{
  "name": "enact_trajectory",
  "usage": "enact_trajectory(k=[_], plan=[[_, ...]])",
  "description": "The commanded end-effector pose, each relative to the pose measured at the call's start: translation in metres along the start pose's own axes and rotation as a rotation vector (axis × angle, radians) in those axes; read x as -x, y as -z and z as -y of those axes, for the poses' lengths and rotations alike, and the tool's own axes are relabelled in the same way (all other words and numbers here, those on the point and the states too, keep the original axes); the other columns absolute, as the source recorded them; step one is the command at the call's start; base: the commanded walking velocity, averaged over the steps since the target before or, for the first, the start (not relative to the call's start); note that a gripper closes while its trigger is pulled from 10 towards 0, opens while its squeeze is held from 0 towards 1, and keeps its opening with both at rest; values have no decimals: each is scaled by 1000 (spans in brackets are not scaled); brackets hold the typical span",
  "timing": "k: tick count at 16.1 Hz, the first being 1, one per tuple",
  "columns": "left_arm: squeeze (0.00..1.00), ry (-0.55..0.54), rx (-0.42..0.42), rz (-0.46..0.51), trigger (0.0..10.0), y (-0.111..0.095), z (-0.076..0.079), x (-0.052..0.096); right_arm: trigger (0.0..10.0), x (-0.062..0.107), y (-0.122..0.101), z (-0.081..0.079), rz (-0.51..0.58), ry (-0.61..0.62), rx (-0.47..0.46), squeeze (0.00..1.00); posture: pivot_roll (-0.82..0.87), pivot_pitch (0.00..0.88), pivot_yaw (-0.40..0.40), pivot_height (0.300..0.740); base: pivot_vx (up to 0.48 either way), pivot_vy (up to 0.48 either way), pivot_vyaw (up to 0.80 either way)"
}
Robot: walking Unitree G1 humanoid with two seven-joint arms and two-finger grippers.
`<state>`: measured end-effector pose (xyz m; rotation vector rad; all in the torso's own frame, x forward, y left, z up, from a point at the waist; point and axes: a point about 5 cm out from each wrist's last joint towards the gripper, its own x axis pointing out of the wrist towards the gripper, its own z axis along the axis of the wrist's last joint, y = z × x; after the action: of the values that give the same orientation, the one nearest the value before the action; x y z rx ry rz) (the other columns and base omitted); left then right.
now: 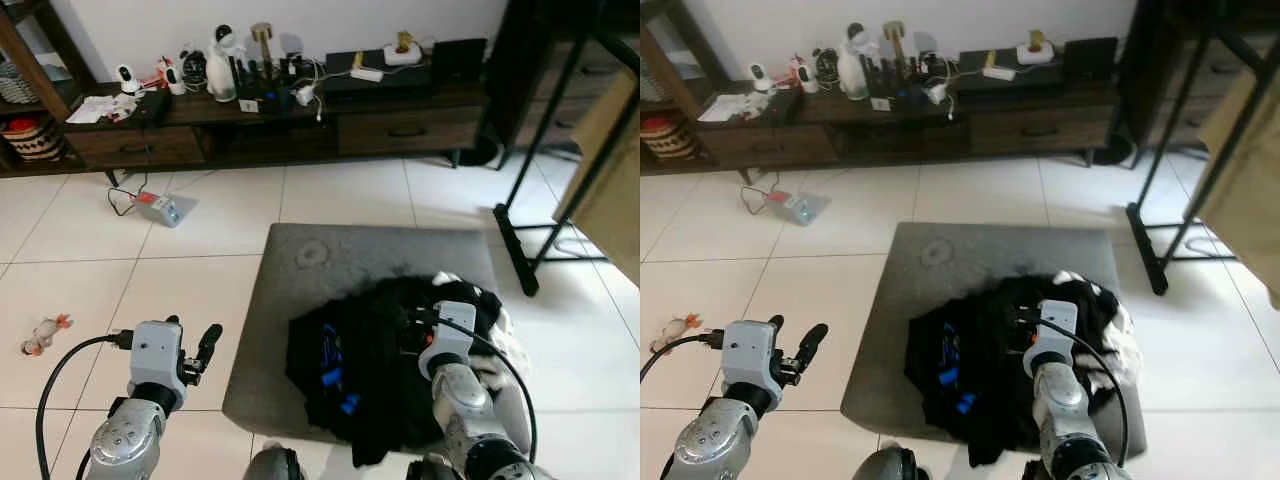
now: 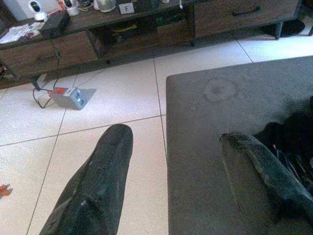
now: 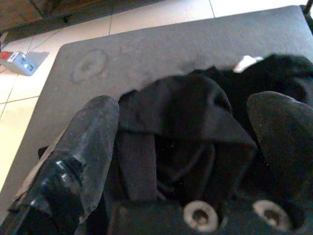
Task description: Hang hanger
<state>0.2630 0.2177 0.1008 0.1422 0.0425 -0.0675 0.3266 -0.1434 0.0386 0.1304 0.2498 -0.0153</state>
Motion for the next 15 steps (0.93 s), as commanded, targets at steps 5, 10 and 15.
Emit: enact_trajectory(k=[5, 10, 15], plan=[[0, -1, 6, -21, 10000, 1, -4, 4, 10000, 5, 11, -5, -31, -44, 49, 0, 111, 242, 97, 651, 250, 0, 0], [0, 11, -1, -37, 10000, 2, -2, 10, 10000, 10, 23, 1, -78, 4, 61, 0, 113, 273, 103, 651, 0, 0, 0], [0, 47, -13, -65, 10000, -1, -1, 23, 10000, 13, 35, 11, -180, 93, 41, 1000, 138, 341, 140, 651, 0, 0, 0]])
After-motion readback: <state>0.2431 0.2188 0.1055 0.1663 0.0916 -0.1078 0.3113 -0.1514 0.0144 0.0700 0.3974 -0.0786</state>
